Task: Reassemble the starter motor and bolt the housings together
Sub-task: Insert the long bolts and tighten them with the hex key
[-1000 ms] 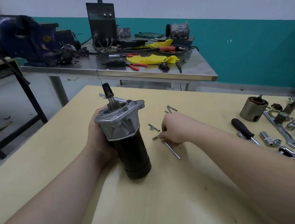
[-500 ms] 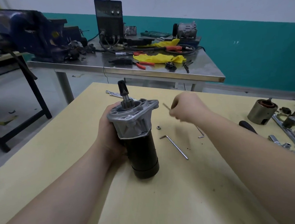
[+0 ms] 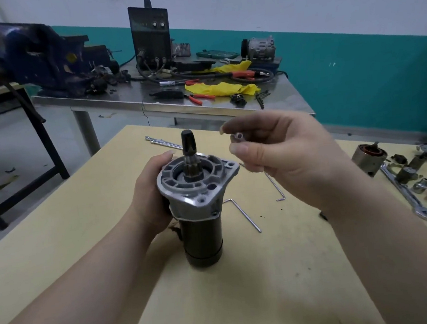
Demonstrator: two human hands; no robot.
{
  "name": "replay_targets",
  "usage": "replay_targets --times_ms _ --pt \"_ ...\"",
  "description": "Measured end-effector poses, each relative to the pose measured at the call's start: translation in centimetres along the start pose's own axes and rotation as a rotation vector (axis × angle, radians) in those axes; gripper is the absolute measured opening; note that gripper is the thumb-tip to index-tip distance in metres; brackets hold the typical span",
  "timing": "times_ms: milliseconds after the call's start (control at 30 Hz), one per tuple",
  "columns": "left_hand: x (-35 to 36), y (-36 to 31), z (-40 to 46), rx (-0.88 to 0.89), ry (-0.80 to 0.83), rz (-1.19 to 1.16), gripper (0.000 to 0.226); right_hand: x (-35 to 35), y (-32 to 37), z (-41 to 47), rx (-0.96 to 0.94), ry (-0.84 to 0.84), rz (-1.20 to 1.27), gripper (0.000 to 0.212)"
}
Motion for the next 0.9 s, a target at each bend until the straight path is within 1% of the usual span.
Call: replay_targets --times_ms 33,67,100,133,167,233,300,367,433,567,633,767,900 --pt "0.4 -0.8 -0.2 0.052 0.058 0.076 0.046 0.0 0.0 -0.2 -0.06 -0.04 -0.105 0.028" --pt "0.5 -1.2 -0.3 0.071 0.145 0.108 0.043 0.1 0.0 -0.3 -0.107 -0.067 -0.206 0.025" --pt "0.9 -1.7 -0.6 0.062 0.201 0.119 0.037 0.2 0.0 -0.3 -0.139 -0.068 -0.283 0.024" --pt "0.9 -1.8 -0.6 0.04 0.235 0.131 0.043 0.2 0.0 -0.4 -0.156 -0.053 -0.329 0.024" --pt "1.0 -1.9 -0.5 0.032 0.272 0.146 0.046 0.3 -0.1 -0.4 -0.165 -0.035 -0.333 0.023" --pt "1.2 -2.0 -0.7 0.037 0.313 0.152 0.036 0.8 0.1 -0.6 -0.199 -0.014 -0.243 0.02" --pt "1.4 -1.9 -1.0 0.021 0.296 0.132 0.044 1.2 0.2 -0.8 -0.272 -0.036 -0.133 0.019" --pt "1.4 -2.1 -1.2 0.03 0.28 0.136 0.049 1.5 0.3 -1.0 -0.346 -0.06 -0.098 0.019" --pt "1.4 -2.2 -1.1 0.028 0.274 0.151 0.049 1.7 0.1 -1.2 -0.383 -0.054 -0.194 0.02" --pt "1.3 -2.2 -0.9 0.031 0.25 0.178 0.048 2.0 -0.1 -1.2 -0.469 -0.049 -0.569 0.017" --pt "1.3 -2.1 -0.9 0.011 0.251 0.165 0.048 2.2 0.0 -1.3 -0.542 -0.04 -0.68 0.018" --pt "1.4 -2.1 -1.0 0.023 0.216 0.179 0.046 1.9 -0.2 -1.3 -0.59 -0.079 -0.709 0.019" --pt "1.4 -2.2 -1.0 0.019 0.184 0.186 0.043 1.6 -0.2 -1.5 -0.576 -0.089 -0.636 0.016"
Point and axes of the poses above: each hand's wrist, its own z-axis towards the middle knuckle, its own x-axis out of the palm, y = z × x, the point moved 2 cm from there along z, towards the middle knuckle, and after that the axes turned 1 degree about z, right-handed, at the moved point
